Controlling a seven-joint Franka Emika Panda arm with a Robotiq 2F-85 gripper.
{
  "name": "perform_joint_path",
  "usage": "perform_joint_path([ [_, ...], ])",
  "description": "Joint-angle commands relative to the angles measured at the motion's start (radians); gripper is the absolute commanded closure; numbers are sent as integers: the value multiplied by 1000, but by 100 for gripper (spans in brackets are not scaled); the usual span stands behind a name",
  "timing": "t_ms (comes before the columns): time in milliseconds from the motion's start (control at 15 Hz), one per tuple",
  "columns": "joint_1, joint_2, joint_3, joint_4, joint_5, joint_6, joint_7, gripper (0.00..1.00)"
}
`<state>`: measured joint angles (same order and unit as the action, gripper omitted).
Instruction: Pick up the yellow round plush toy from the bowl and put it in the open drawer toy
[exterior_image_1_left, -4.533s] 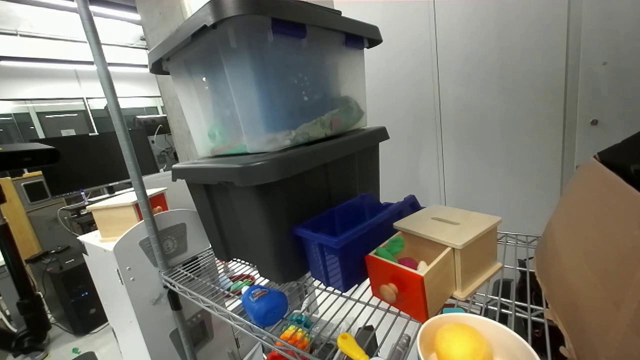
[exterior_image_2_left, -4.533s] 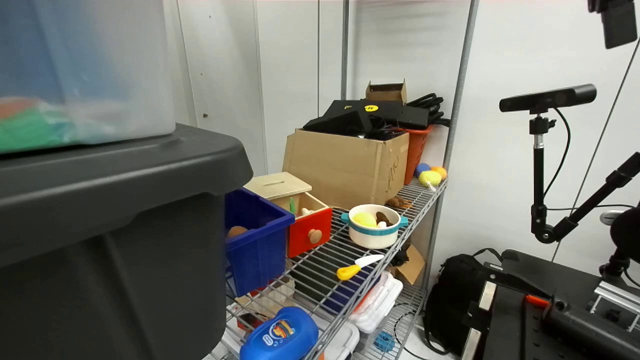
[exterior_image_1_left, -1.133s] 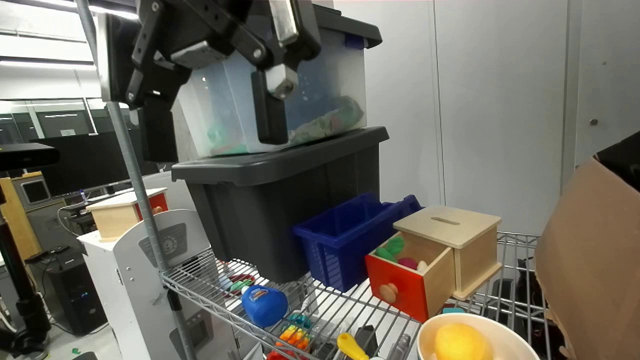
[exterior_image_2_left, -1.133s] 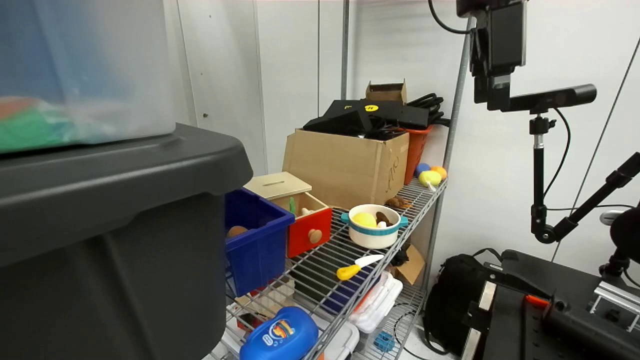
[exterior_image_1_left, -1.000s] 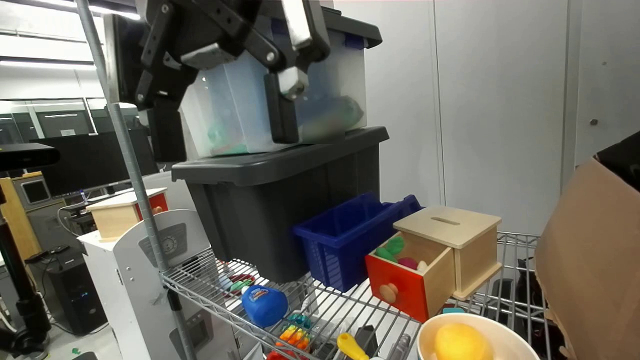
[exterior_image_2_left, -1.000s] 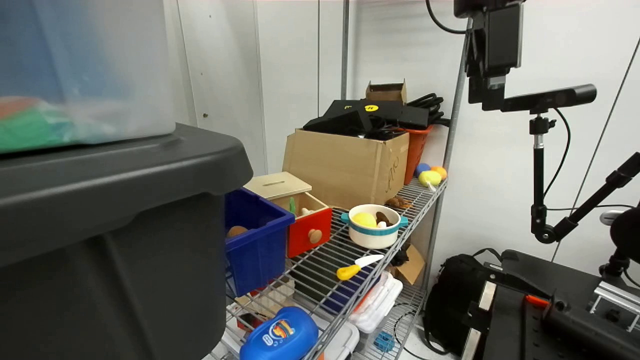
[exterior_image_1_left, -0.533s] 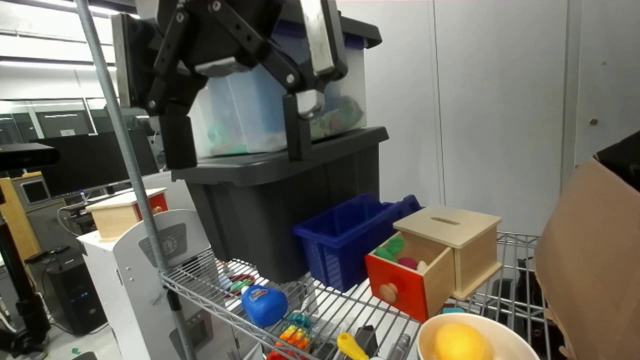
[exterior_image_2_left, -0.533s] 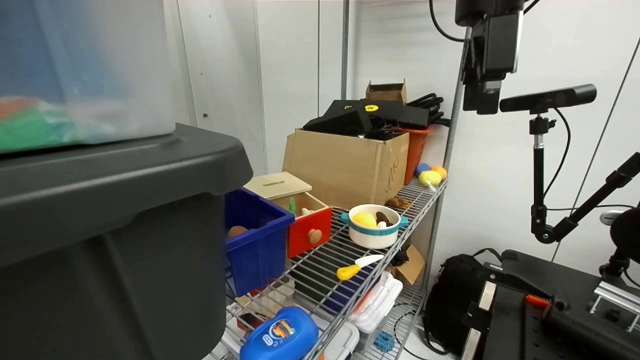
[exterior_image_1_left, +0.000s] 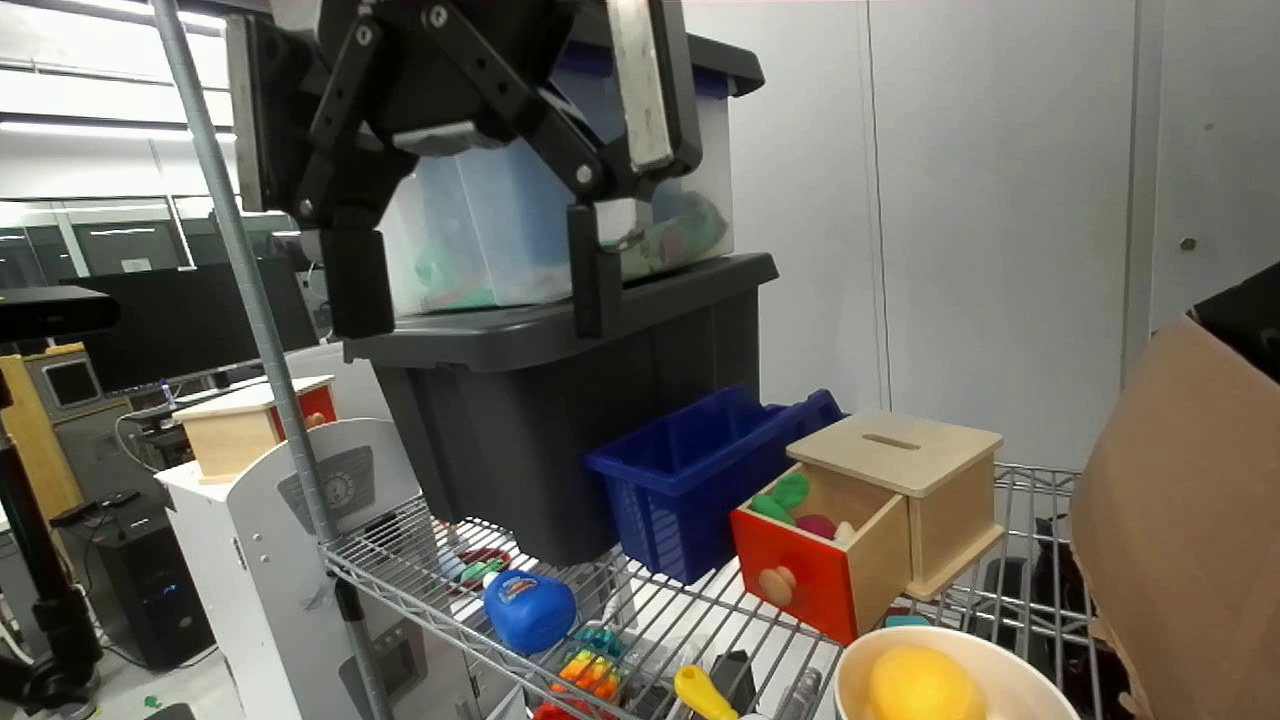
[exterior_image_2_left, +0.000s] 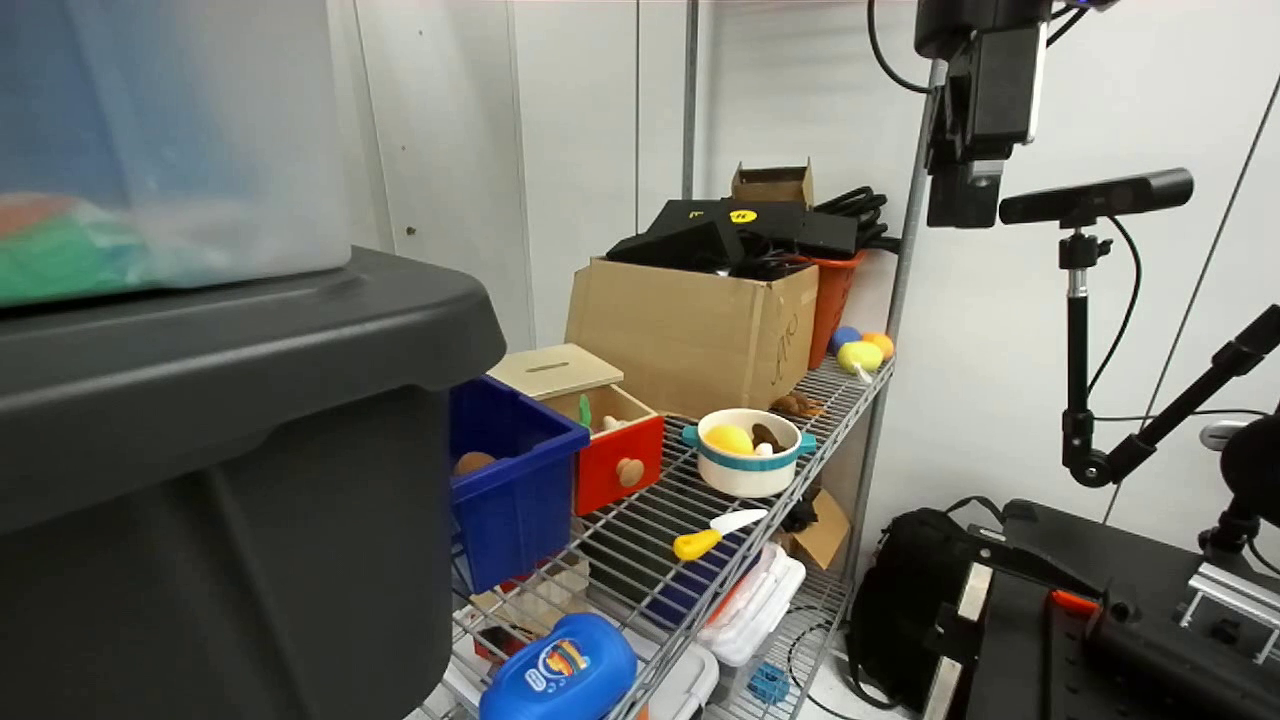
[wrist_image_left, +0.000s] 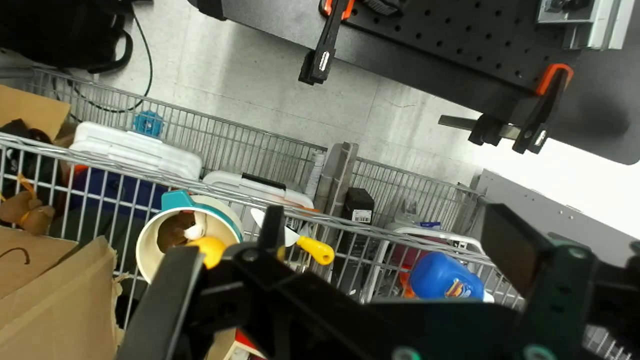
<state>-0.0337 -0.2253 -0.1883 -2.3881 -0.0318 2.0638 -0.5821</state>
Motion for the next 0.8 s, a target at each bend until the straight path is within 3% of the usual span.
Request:
perform_joint_path([
  [0,-10,1,10,1,3,-1,-2,0],
  [467,-13,14,6,22,2,-16,-8,0],
  [733,-23,78,6,125,-17,-71,4,0],
])
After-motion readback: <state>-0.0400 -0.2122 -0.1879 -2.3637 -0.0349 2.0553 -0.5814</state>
